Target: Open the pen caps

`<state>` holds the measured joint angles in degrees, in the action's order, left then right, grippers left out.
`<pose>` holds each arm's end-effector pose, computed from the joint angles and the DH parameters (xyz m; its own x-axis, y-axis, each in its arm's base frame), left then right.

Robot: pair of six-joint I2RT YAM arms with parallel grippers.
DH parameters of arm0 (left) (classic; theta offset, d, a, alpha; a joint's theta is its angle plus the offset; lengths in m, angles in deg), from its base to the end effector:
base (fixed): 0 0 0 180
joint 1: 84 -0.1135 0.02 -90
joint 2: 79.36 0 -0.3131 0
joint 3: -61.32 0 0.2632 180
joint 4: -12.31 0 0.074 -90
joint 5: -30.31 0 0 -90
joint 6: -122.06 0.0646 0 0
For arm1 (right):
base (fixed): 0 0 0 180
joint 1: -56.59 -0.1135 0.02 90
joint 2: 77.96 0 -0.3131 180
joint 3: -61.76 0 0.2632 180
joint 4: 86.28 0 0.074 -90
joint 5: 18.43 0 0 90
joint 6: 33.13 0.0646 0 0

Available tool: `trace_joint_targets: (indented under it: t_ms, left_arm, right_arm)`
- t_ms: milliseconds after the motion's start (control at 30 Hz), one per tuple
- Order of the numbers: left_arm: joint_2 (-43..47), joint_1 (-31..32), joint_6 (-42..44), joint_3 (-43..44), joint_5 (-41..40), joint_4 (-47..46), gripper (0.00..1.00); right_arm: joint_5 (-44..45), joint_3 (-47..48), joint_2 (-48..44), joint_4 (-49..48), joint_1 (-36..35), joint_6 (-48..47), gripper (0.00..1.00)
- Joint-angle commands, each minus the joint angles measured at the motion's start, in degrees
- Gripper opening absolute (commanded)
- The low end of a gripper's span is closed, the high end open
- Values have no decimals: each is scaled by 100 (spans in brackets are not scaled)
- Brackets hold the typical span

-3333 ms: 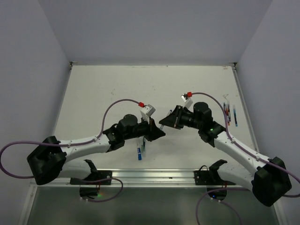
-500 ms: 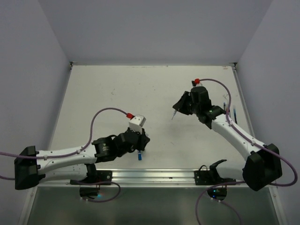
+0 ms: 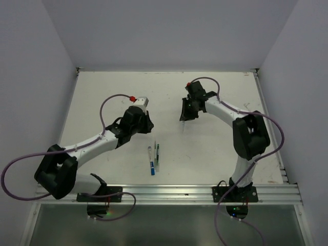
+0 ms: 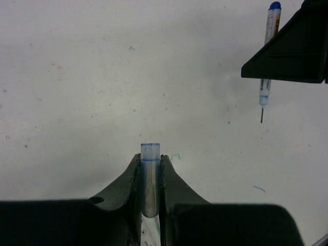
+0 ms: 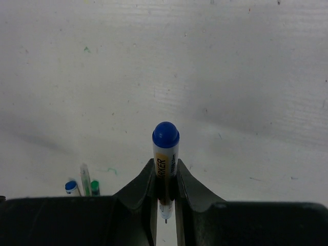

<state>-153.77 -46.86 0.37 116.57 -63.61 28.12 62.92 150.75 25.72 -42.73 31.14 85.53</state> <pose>0.2402 -0.1764 0.2493 -0.6817 -0.1411 -0.7179 0.2345 0.8873 -0.3971 0.3762 0.1898 0.2338 -0.9117 0.0912 -0.4005 -0.0673 0.9287 0.3647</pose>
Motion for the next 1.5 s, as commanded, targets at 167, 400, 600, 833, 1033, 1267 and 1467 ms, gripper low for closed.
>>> trace_joint_targets:
  t_ms: [167, 400, 600, 833, 1033, 1267, 1467]
  left_arm:
    - [-1136, -366, 698, 785, 59, -957, 0]
    - [-2094, -594, 813, 1462, 23, -738, 0]
    - [-2727, -612, 638, 2077, -214, 244, 0]
    - [-3096, -612, 321, 2428, -188, 1114, 0]
    - [-3246, -612, 312, 2657, -337, 1714, 0]
    - [-3448, -621, 400, 2913, -522, 2101, 0]
    - [-3685, -621, 408, 3045, -364, 2110, 5]
  right_arm:
    - [-138, 1322, 1074, 663, 14, -432, 0]
    - [-41, 1840, 1663, 733, 5, -467, 0]
    - [82, 2095, 1910, 725, 14, -520, 5]
    - [135, 2061, 1989, 584, 5, -476, 11]
    - [126, 2043, 2095, 479, -47, -371, 11]
    - [196, 2148, 2209, 479, -118, -327, 16]
    - [275, 2183, 2262, 505, -144, -344, 24]
